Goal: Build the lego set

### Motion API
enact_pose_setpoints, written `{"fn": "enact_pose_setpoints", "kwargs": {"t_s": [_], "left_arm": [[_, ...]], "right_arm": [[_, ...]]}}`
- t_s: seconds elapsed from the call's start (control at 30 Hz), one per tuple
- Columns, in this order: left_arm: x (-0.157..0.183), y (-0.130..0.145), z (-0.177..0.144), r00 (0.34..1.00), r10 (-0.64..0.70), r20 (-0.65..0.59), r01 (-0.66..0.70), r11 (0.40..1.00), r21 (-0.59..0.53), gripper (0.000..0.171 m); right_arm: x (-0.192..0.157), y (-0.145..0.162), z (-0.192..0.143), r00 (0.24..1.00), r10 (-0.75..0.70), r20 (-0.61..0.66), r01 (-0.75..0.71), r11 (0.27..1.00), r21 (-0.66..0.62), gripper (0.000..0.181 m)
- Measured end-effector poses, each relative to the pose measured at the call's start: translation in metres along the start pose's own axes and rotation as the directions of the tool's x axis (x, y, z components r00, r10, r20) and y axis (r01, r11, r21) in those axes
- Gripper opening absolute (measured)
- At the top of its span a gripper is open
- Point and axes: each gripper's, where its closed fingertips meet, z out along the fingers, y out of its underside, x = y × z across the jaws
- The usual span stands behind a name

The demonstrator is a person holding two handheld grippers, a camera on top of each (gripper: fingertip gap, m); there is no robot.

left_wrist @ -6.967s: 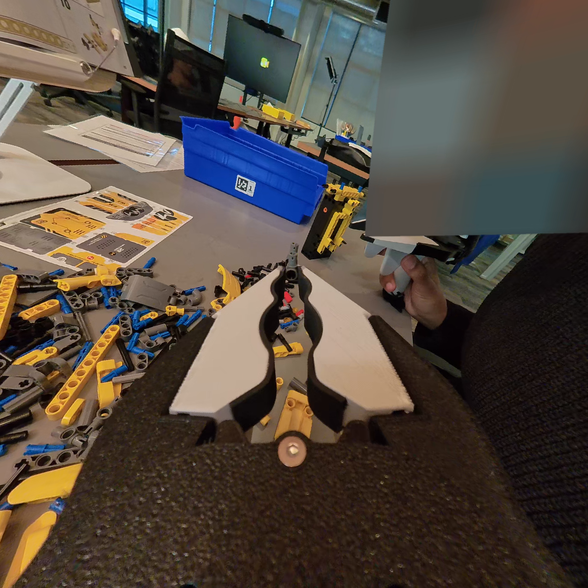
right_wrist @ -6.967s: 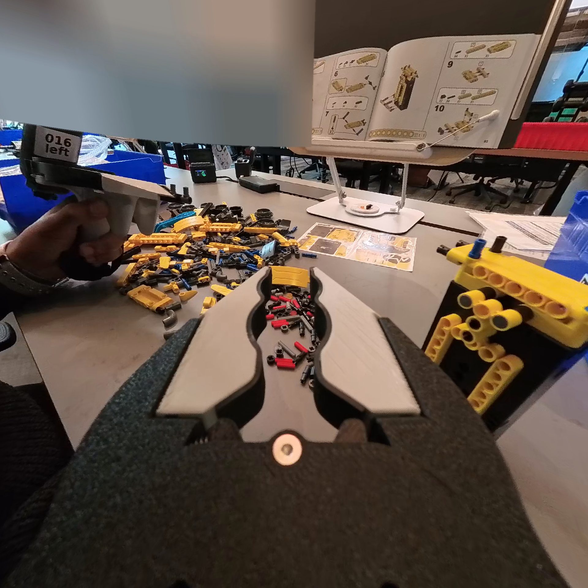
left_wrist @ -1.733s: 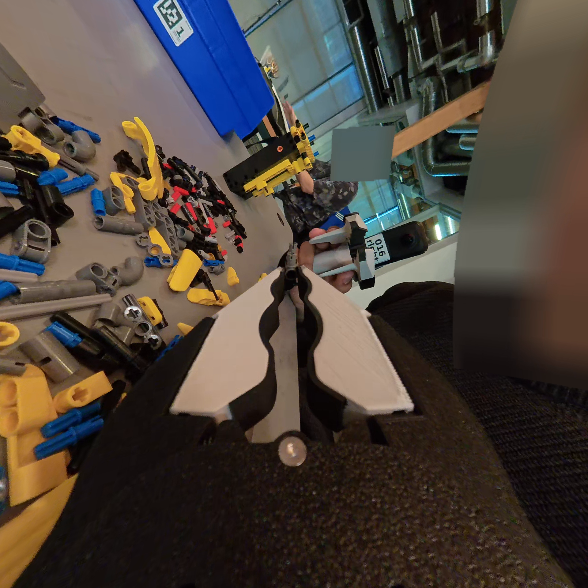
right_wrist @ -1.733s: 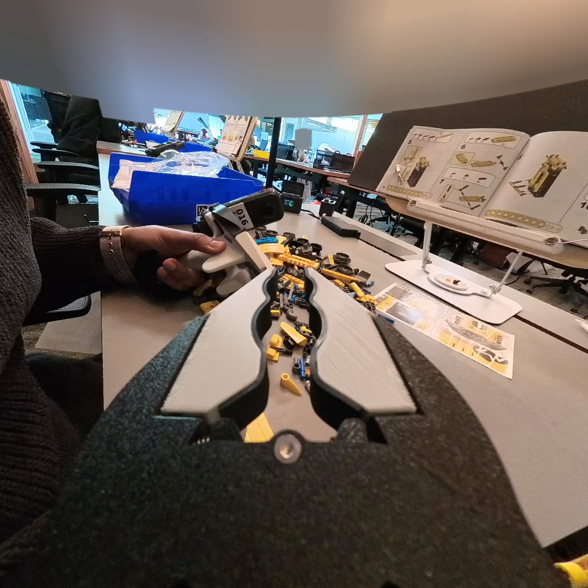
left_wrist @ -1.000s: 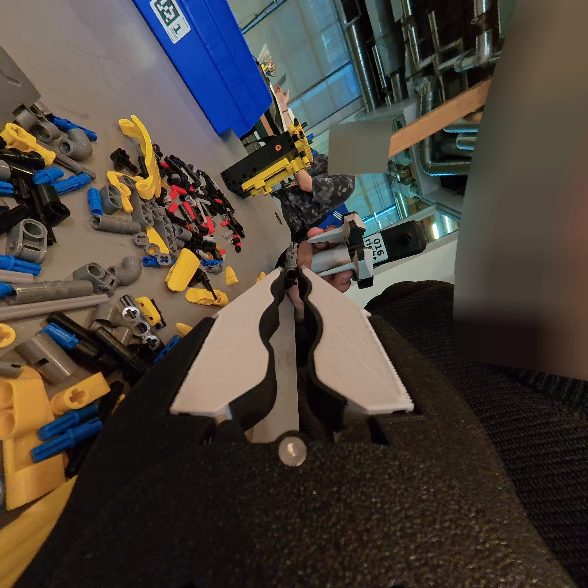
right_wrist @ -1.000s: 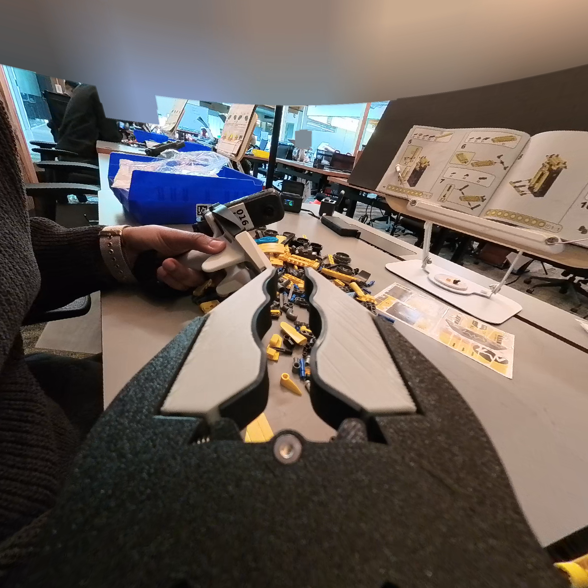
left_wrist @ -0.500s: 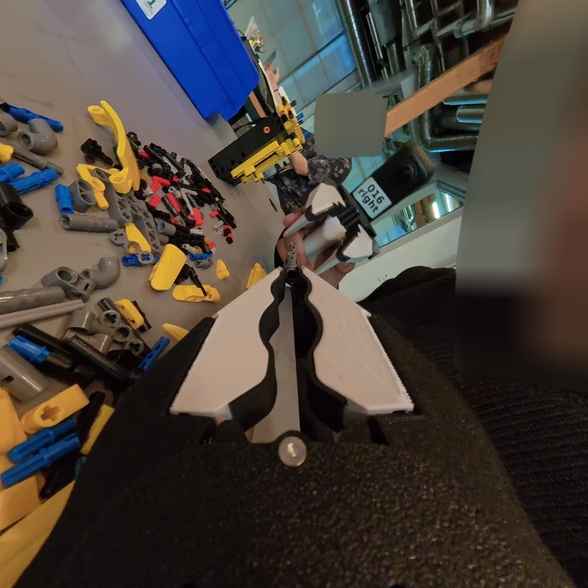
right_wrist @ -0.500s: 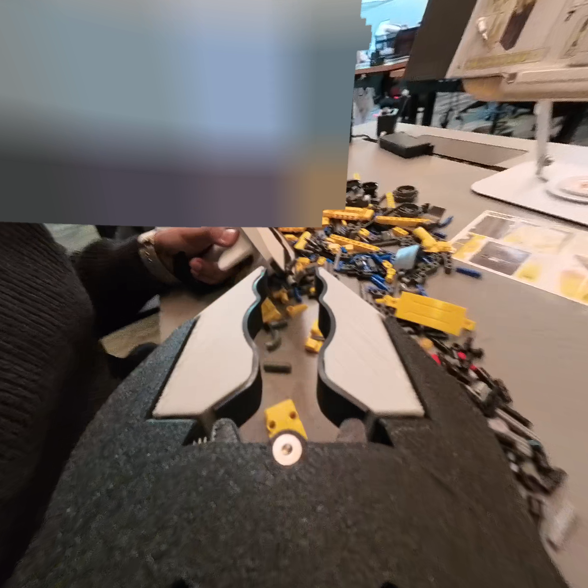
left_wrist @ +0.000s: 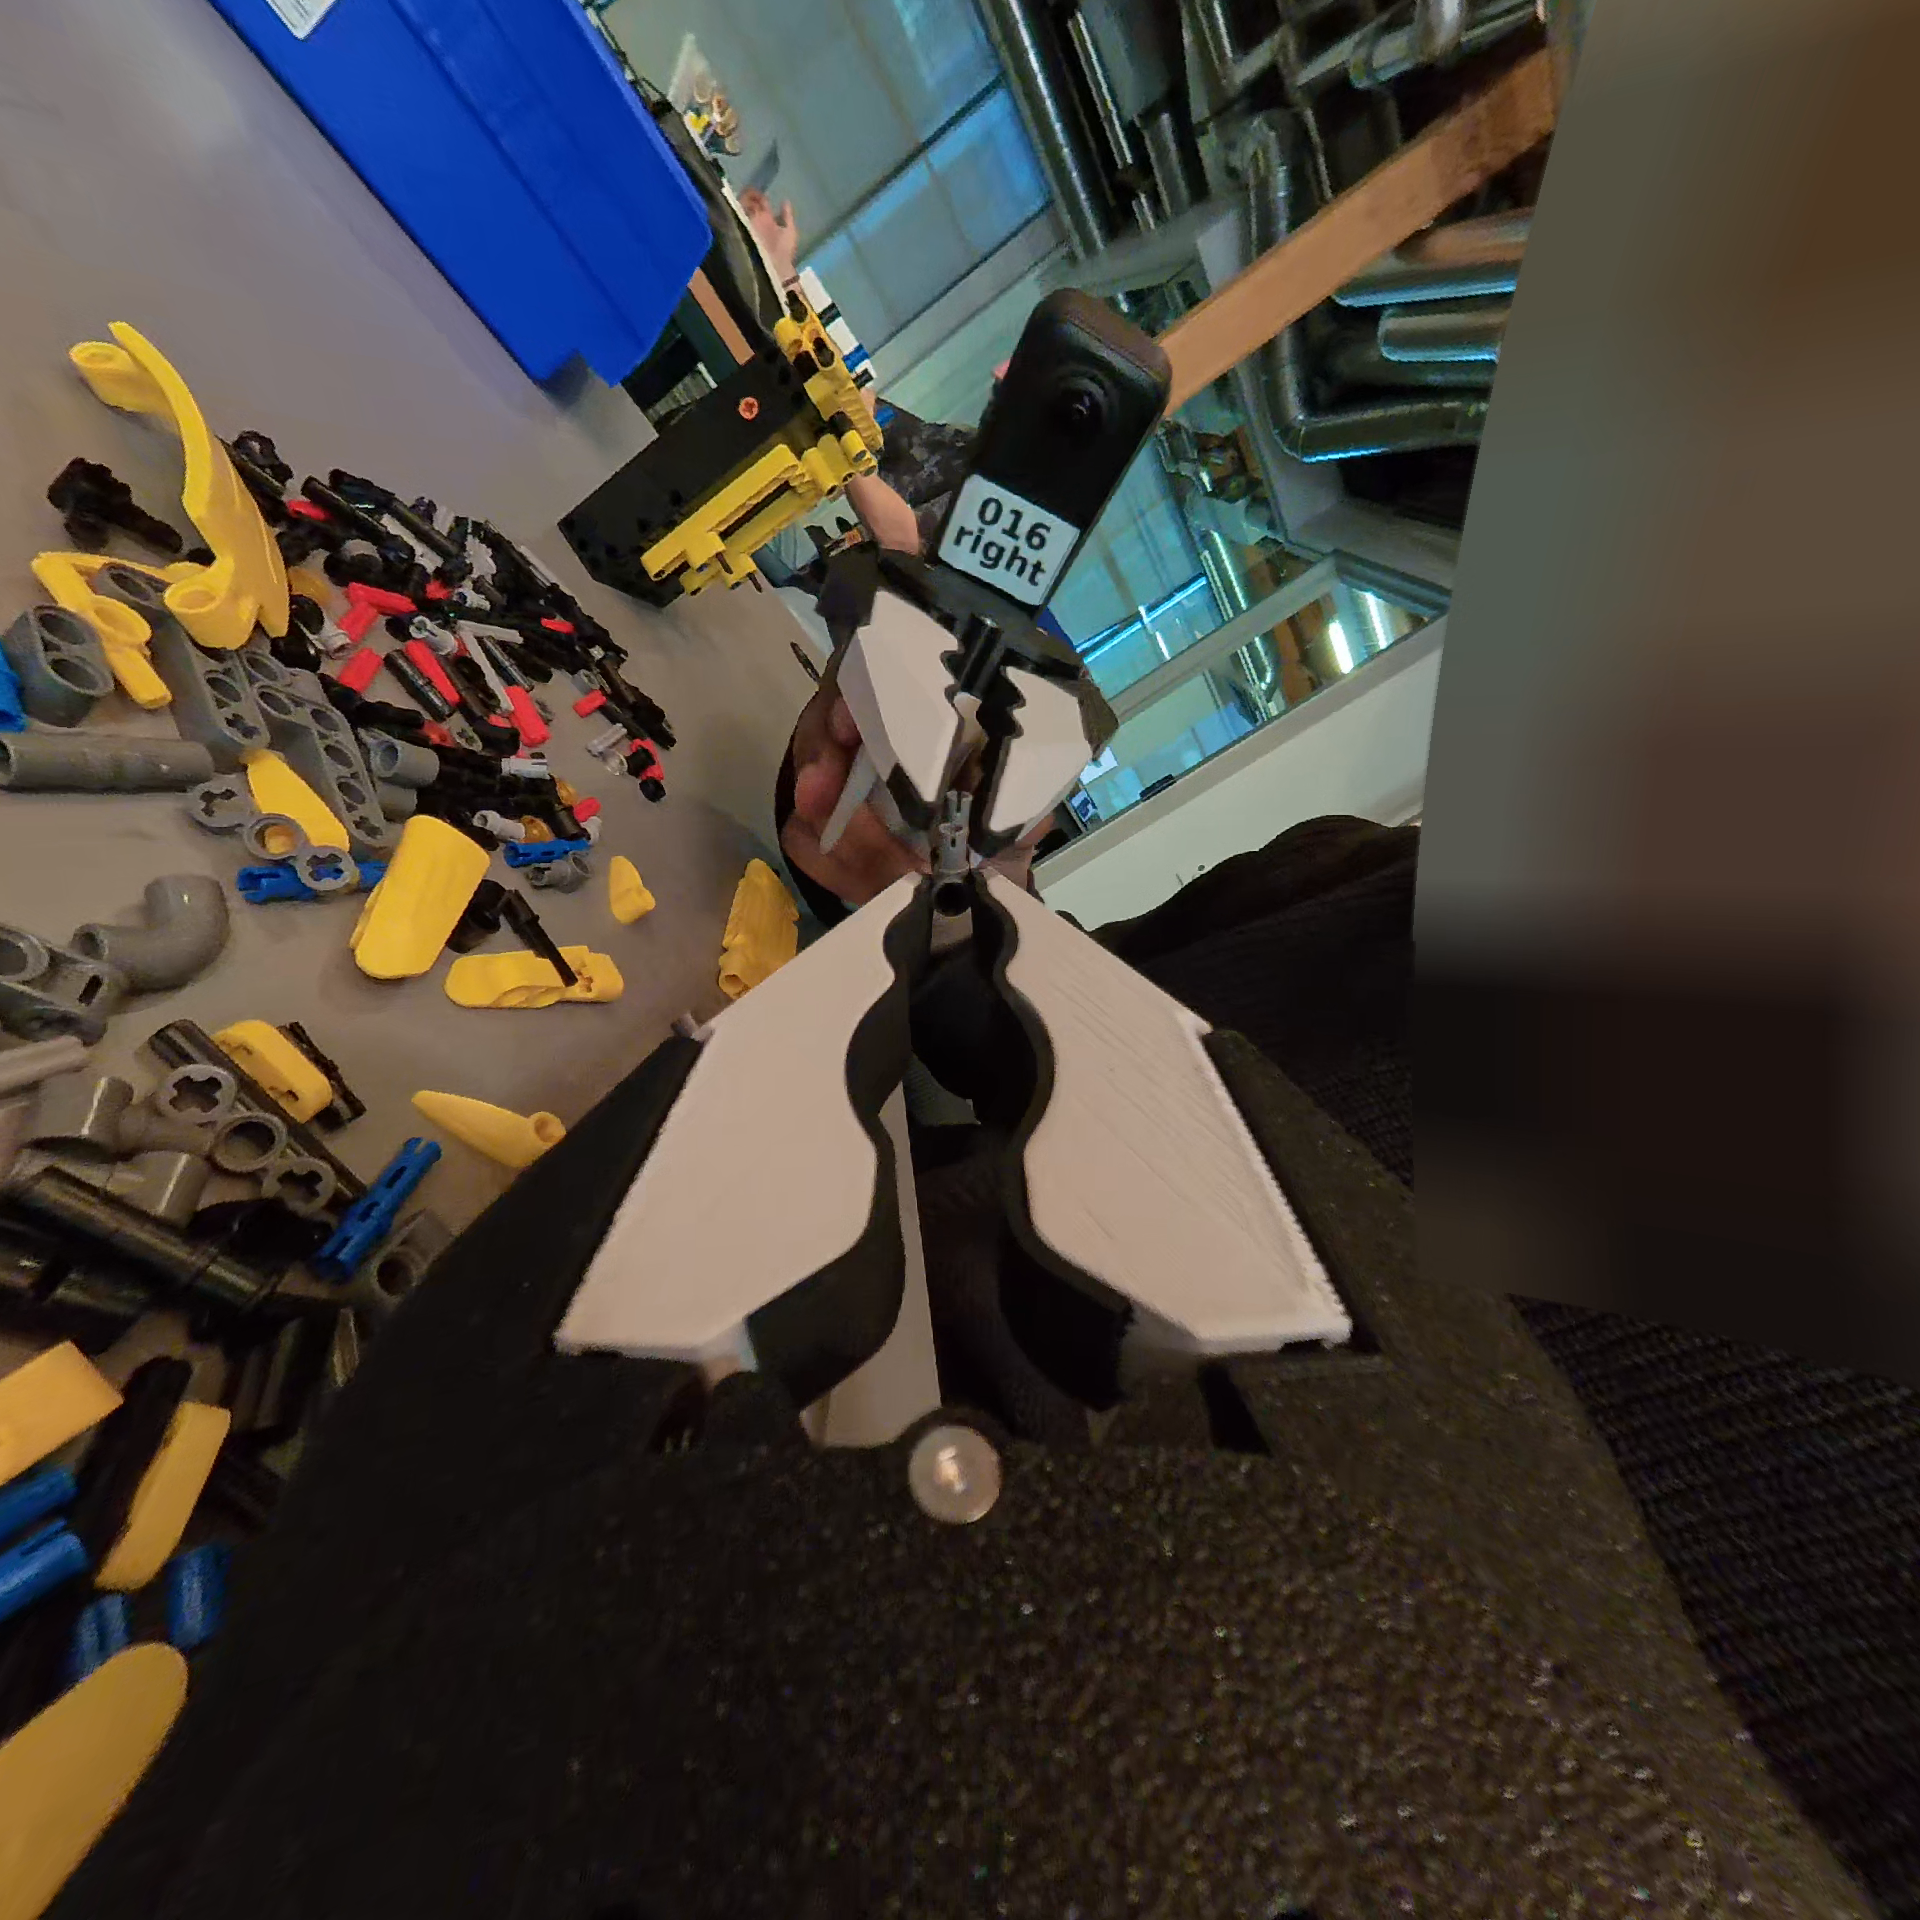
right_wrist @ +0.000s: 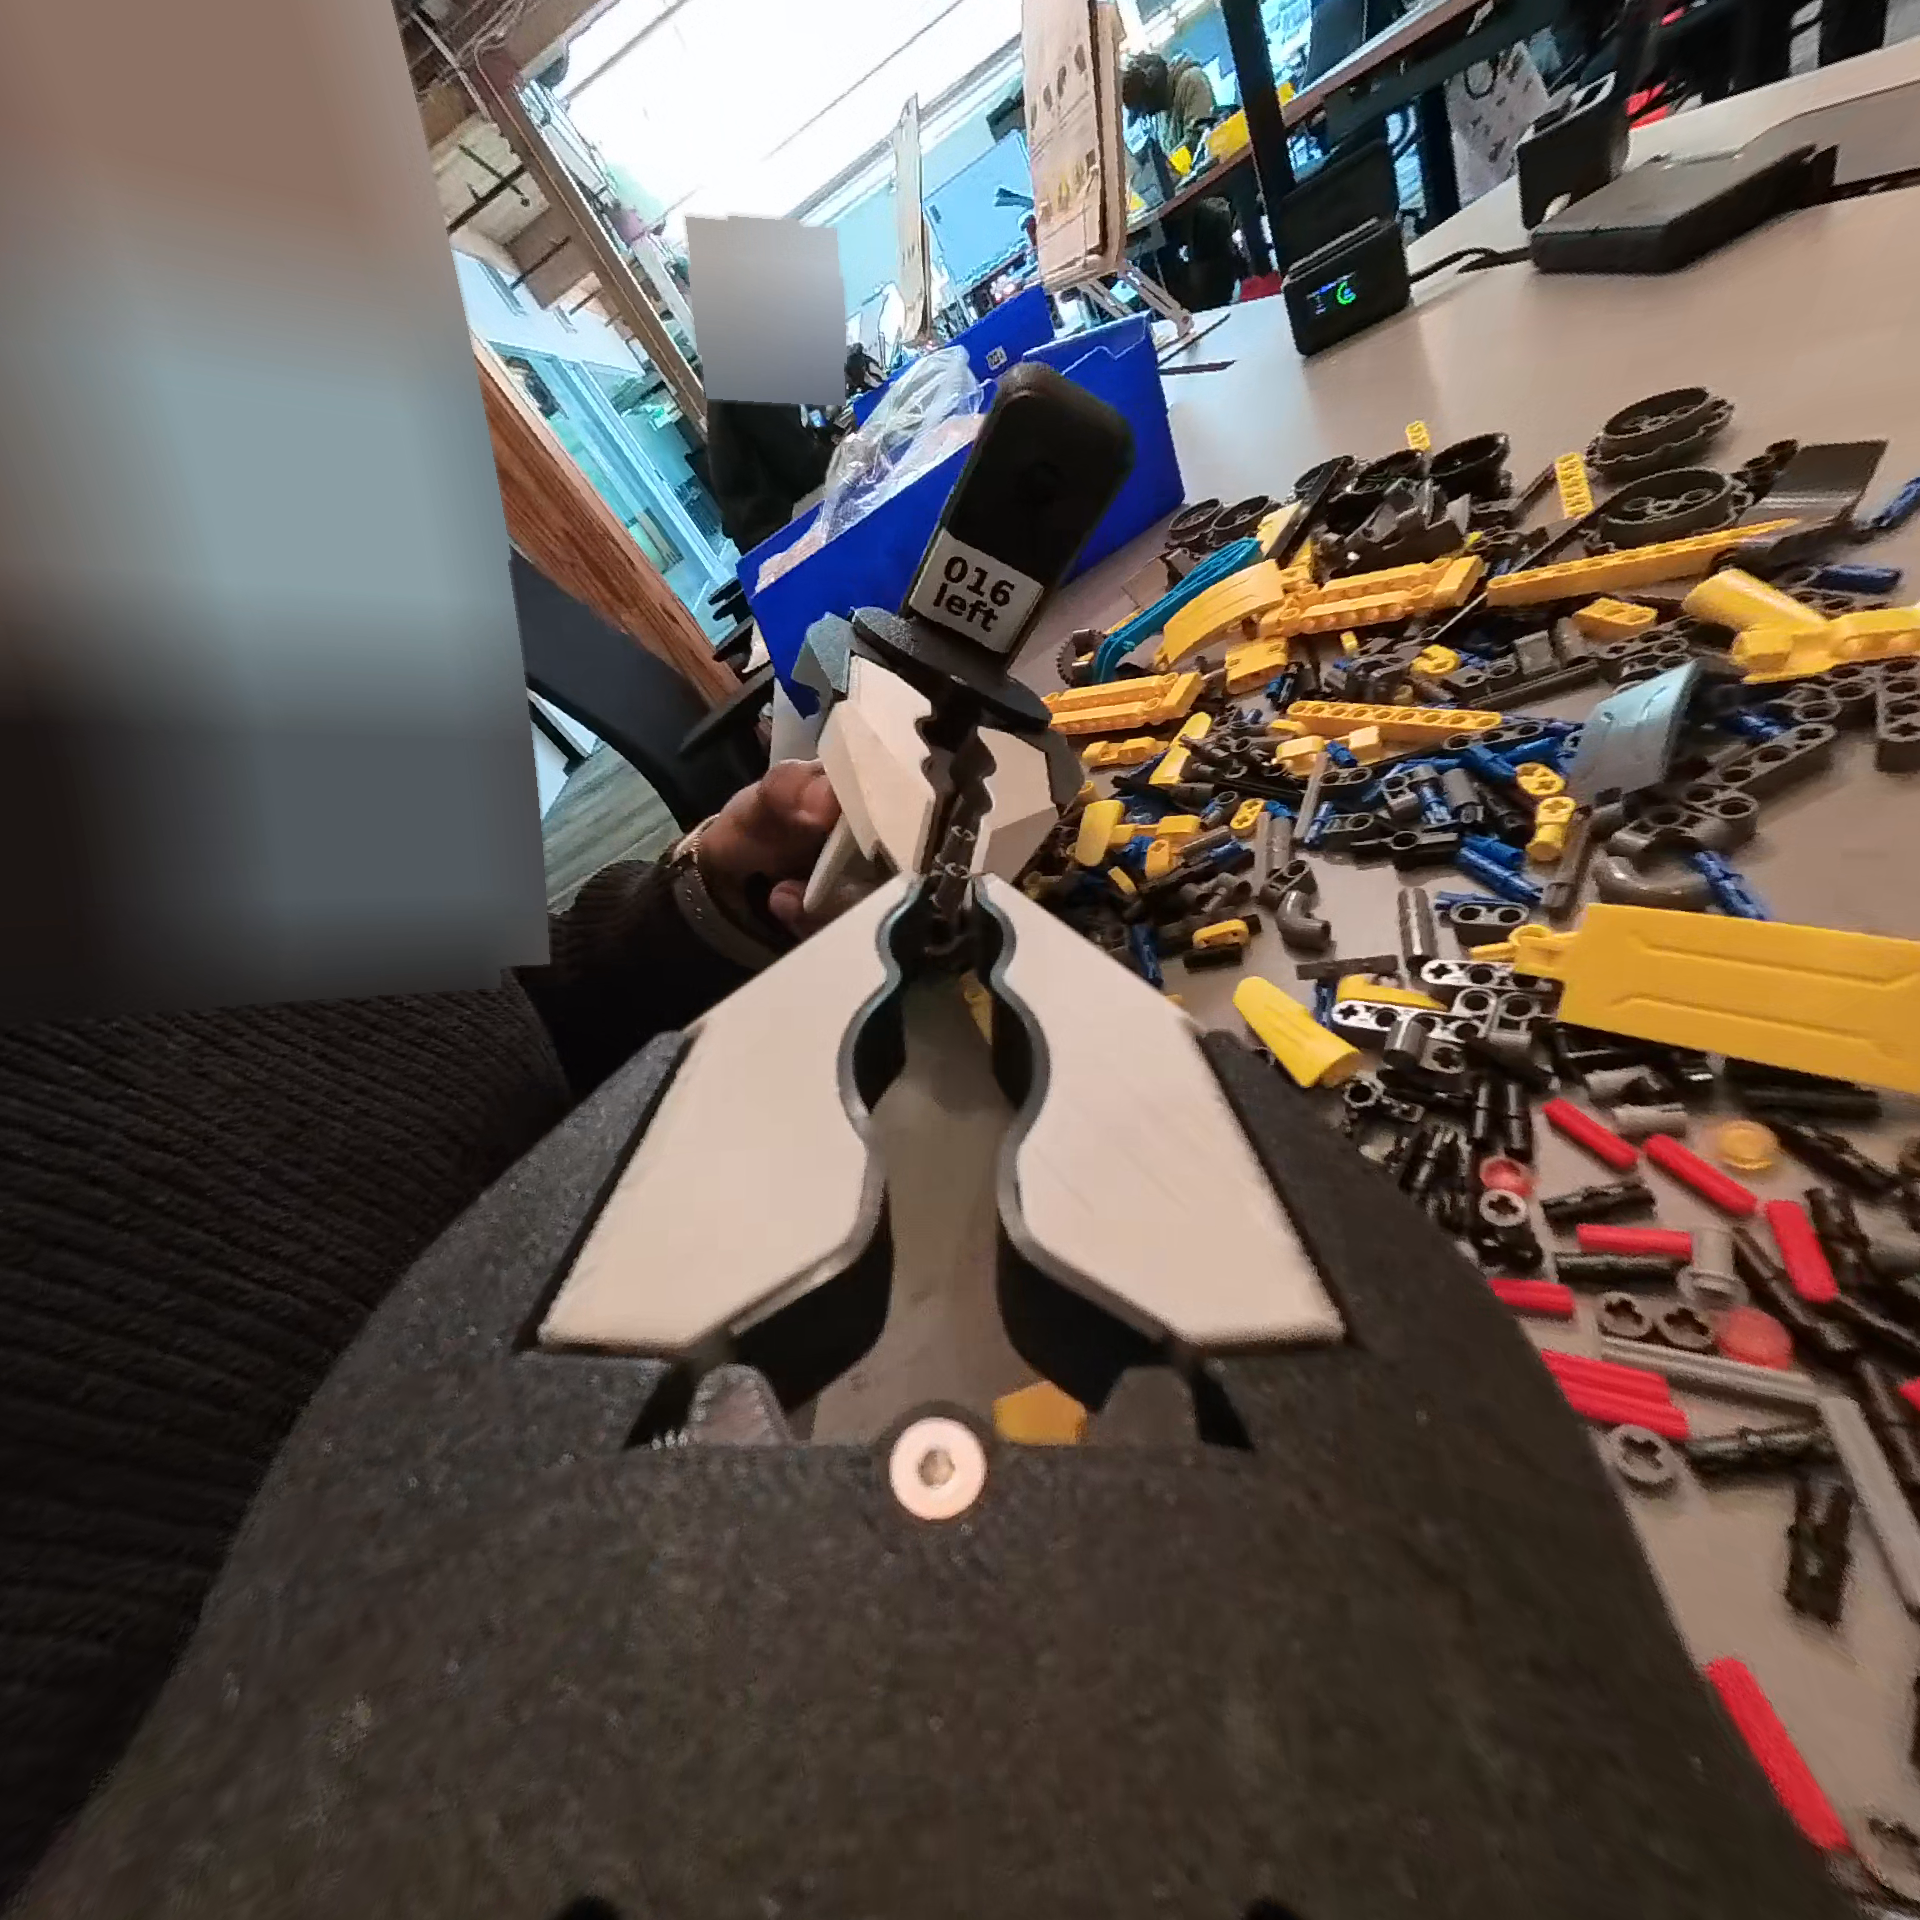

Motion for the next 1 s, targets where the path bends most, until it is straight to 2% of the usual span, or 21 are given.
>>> {"fn": "enact_pose_setpoints", "kwargs": {"t_s": [0.23, 0.63, 0.77, 0.83, 0.87, 0.93, 1.0], "left_arm": [[-0.0008, -0.0009, -0.0008, 1.000, -0.021, -0.005, 0.021, 1.000, 0.011, 0.005], [0.0043, -0.0014, -0.0013, 0.996, -0.070, -0.063, 0.071, 0.997, 0.018, 0.005], [0.0043, -0.0024, -0.0015, 0.996, -0.061, -0.060, 0.063, 0.998, 0.025, 0.005], [0.0045, -0.0023, -0.0010, 0.996, -0.059, -0.060, 0.060, 0.998, 0.024, 0.005], [0.0043, -0.0027, -0.0012, 0.996, -0.060, -0.061, 0.062, 0.998, 0.027, 0.005], [0.0053, -0.0034, -0.0016, 0.995, -0.067, -0.073, 0.070, 0.997, 0.031, 0.005], [0.0058, -0.0026, -0.0009, 0.995, -0.067, -0.076, 0.069, 0.997, 0.027, 0.005]], "right_arm": [[-0.0007, 0.0001, 0.0001, 0.984, -0.174, -0.047, 0.173, 0.985, -0.031, 0.005], [-0.0063, -0.0015, 0.0014, 0.863, -0.497, -0.097, 0.490, 0.867, -0.088, 0.005], [-0.0053, -0.0040, 0.0018, 0.847, -0.518, -0.120, 0.509, 0.855, -0.094, 0.008], [-0.0032, -0.0005, 0.0023, 0.868, -0.486, -0.105, 0.476, 0.873, -0.109, 0.030], [-0.0030, 0.0029, 0.0028, 0.879, -0.469, -0.087, 0.458, 0.881, -0.119, 0.032], [-0.0026, 0.0051, 0.0030, 0.886, -0.458, -0.077, 0.448, 0.887, -0.114, 0.031], [-0.0053, 0.0048, 0.0023, 0.890, -0.451, -0.064, 0.444, 0.891, -0.099, 0.022]]}}
